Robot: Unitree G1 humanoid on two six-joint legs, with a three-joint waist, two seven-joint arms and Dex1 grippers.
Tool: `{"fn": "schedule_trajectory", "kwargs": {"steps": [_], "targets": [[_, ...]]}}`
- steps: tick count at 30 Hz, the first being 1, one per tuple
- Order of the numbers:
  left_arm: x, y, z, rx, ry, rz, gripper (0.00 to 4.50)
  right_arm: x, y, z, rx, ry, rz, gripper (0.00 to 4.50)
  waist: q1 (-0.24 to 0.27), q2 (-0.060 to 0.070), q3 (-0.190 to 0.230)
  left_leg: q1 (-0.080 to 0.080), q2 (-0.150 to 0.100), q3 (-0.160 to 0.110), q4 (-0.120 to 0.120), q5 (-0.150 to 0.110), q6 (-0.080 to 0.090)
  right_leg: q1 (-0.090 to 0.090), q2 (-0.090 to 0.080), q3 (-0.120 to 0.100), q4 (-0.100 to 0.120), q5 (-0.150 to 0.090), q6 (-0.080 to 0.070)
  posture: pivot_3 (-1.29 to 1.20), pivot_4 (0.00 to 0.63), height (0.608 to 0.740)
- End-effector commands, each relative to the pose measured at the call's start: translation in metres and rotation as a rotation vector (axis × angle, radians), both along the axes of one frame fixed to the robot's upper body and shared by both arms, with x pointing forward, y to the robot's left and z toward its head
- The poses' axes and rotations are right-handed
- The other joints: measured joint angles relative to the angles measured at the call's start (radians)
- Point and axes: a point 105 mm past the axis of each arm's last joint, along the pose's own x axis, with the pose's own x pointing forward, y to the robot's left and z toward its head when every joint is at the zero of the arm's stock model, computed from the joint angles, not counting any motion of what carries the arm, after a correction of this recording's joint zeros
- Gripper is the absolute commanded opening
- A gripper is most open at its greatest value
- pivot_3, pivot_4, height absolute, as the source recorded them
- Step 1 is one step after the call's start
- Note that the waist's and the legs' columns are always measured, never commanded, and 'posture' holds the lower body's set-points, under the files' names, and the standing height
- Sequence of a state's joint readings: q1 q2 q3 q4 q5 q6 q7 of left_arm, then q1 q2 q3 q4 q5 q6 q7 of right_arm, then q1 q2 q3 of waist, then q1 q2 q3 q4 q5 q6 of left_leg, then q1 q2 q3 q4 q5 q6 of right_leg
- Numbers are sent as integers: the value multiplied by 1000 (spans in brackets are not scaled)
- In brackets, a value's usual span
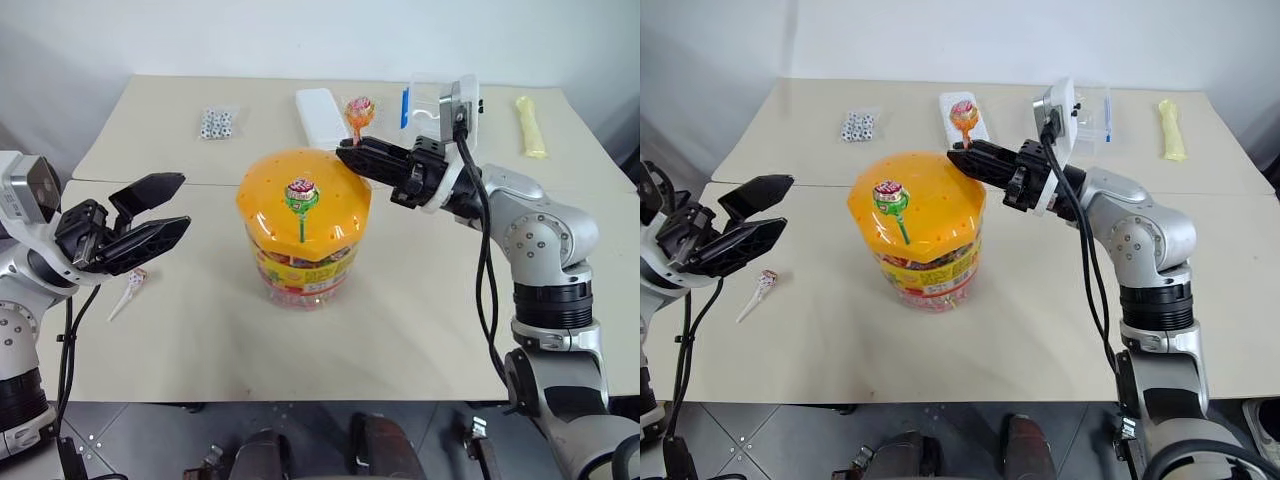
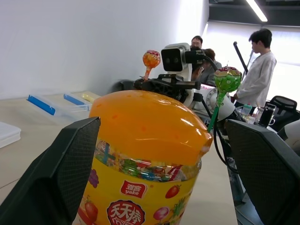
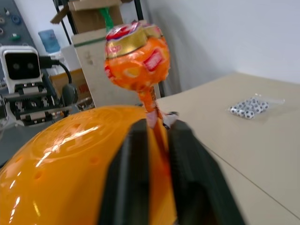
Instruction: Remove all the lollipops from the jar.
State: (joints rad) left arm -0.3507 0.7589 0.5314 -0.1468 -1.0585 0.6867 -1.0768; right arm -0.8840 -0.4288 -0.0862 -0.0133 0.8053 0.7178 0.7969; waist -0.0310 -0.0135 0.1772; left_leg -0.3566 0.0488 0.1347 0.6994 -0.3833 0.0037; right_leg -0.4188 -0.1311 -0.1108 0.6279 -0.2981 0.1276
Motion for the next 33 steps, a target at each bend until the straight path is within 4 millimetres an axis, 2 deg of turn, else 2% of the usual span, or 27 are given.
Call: {"fn": "schedule_trajectory", "kwargs": {"steps": [1, 4, 6, 8, 10, 11, 12, 14, 16, 17, 20, 22, 28, 31, 33], "targets": [[-4, 2, 11, -16, -73, -6, 4500, -14, -13, 37, 139, -141, 52, 77, 0, 0, 0, 0, 0, 0, 0, 0, 0, 0, 0, 0, 0, 0, 0, 0, 150, 740], [-4, 1, 13, -27, -105, -3, 4500, -16, -33, 55, 220, -189, 31, 77, 0, 0, 0, 0, 0, 0, 0, 0, 0, 0, 0, 0, 0, 0, 0, 0, 150, 740], [-5, 0, 15, -20, -137, 0, 4500, -18, -54, 63, 244, -176, -9, 77, 2, 0, 0, 0, 0, 0, 0, 0, 0, 0, 0, 0, 0, 0, 0, 0, 150, 740], [-11, -2, 18, -10, -188, -11, 4500, -19, -79, 64, 227, -152, -75, 77, 6, 0, 0, 0, 0, -1, 0, 0, 0, 0, 0, 0, 0, 0, 0, 0, 150, 740], [-14, -4, 17, 0, -188, -25, 4500, -20, -91, 60, 196, -119, -116, 77, 5, 0, 0, -1, -1, -2, 0, 0, 0, 0, -1, -1, -1, 0, 0, 0, 150, 740], [-16, -6, 15, 18, -173, -41, 4500, -17, -103, 52, 145, -81, -182, 77, 4, 0, 0, -1, -1, -2, 0, 0, 0, 0, -1, -1, -1, 0, 0, 0, 150, 740], [-19, -8, 8, 74, -155, -59, 4500, -11, -123, 32, 46, -1, -301, 77, 3, 0, 0, -1, -1, -1, -1, 0, 0, 0, -1, -1, -1, 0, 0, 0, 150, 740], [-26, -9, -13, 204, -117, -82, 4500, -11, -160, -19, -229, 148, -510, 77, 8, 0, 0, -1, 0, -2, -2, 0, 0, 0, 0, -2, -2, 0, 0, 0, 150, 740], [-27, -7, -28, 275, -96, -83, 4500, -17, -186, -61, -465, 267, -635, 77, 11, 1, 0, -1, -1, -2, -4, 0, 0, 0, -1, -2, -4, 0, 0, 0, 150, 740], [-28, -6, -33, 294, -90, -88, 4500, -19, -193, -71, -533, 299, -666, 77, 10, 1, 1, -1, -1, -1, -4, 0, 0, 0, -1, -2, -5, 0, 0, 0, 150, 740], [-27, -3, -64, 459, -87, -120, 4500, -24, -207, -100, -630, 428, -741, 77, -2, 4, 1, -1, 0, 6, -1, 0, 0, 0, 0, 0, -7, 0, 0, 0, 150, 740], [-23, -5, -73, 489, -108, -141, 4500, -26, -215, -127, -735, 472, -772, 77, -2, 5, 0, 3, 0, 12, -1, 1, 1, 0, 0, 5, -6, -1, -2, 0, 150, 740], [-19, -18, -81, 511, -186, -185, 4500, -33, -214, -164, -770, 526, -718, 77, 9, 5, 0, 2, 1, 11, -1, 0, 0, -2, 0, 5, -5, 0, -2, 0, 150, 740], [-18, -17, -79, 503, -183, -179, 4500, -38, -218, -167, -783, 521, -713, 748, 12, 5, 0, -3, 1, 11, -1, 0, 0, -9, -1, 5, -2, 0, -1, 0, 150, 740], [-17, -17, -74, 480, -185, -166, 4500, -39, -223, -163, -796, 472, -708, 1415, 13, 5, 0, -4, 1, 11, -1, 0, 0, -9, -1, 4, -2, 0, -1, 0, 150, 740]]}}
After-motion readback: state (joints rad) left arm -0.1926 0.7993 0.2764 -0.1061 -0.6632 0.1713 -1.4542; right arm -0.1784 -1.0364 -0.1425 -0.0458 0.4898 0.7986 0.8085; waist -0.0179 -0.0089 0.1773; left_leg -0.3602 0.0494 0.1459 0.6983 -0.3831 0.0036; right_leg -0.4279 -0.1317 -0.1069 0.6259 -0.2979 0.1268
